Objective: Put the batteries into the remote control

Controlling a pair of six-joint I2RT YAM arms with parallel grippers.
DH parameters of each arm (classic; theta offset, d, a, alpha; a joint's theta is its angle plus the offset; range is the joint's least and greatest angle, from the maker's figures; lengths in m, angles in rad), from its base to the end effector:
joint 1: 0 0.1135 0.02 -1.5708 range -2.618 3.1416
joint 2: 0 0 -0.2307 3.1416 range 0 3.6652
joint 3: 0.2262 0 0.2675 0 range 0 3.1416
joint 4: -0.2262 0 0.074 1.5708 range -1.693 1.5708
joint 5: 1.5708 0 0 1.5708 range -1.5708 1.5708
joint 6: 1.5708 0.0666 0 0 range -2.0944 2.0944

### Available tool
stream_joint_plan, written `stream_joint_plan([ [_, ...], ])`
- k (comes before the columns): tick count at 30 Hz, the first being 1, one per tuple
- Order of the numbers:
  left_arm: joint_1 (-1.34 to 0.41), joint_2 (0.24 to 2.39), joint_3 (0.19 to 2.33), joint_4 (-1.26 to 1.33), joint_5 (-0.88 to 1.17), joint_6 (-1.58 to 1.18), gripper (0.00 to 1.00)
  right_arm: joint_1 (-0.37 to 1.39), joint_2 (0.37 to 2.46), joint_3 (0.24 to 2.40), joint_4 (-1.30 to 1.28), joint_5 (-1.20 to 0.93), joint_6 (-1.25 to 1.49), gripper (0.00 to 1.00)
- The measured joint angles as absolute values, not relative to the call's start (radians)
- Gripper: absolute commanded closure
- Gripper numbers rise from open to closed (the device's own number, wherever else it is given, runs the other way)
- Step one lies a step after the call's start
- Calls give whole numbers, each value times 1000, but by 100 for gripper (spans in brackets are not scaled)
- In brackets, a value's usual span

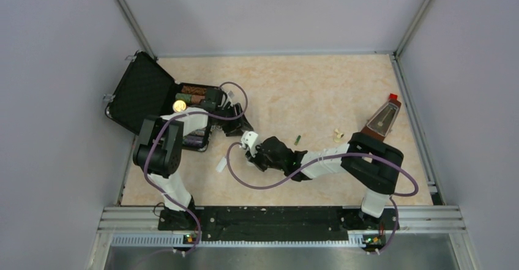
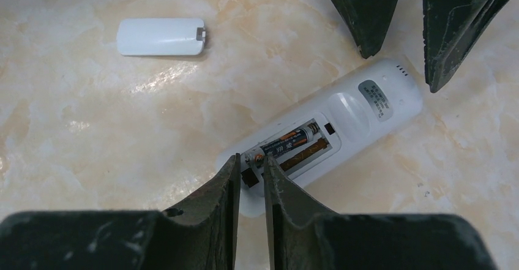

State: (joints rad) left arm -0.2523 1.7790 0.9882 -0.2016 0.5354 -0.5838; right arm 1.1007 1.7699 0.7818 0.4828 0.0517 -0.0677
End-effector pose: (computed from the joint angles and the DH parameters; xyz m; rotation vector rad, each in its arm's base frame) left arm 0.3454 -0.1241 0.0862 -0.2246 2.6573 -0.9873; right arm 0.1762 0.3391 0.0870 -1.1459 1.7920 0.5714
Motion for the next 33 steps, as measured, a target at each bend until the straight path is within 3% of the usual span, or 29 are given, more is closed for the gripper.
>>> stream_joint_plan([
  [13,-258,1789,991,-203,519,-613,41,1083,1695,779,398,-4,-35,40],
  [18,-258,1789,1024,-213,483,-635,41,1083,1607,796,337,31,61,39],
  [24,-255,1751,1078,-248,407,-669,40,1083,1601,959,116,238,292,35],
  [33,-138,1575,1100,-334,278,-759,40,1092,1819,1279,-212,464,567,30],
])
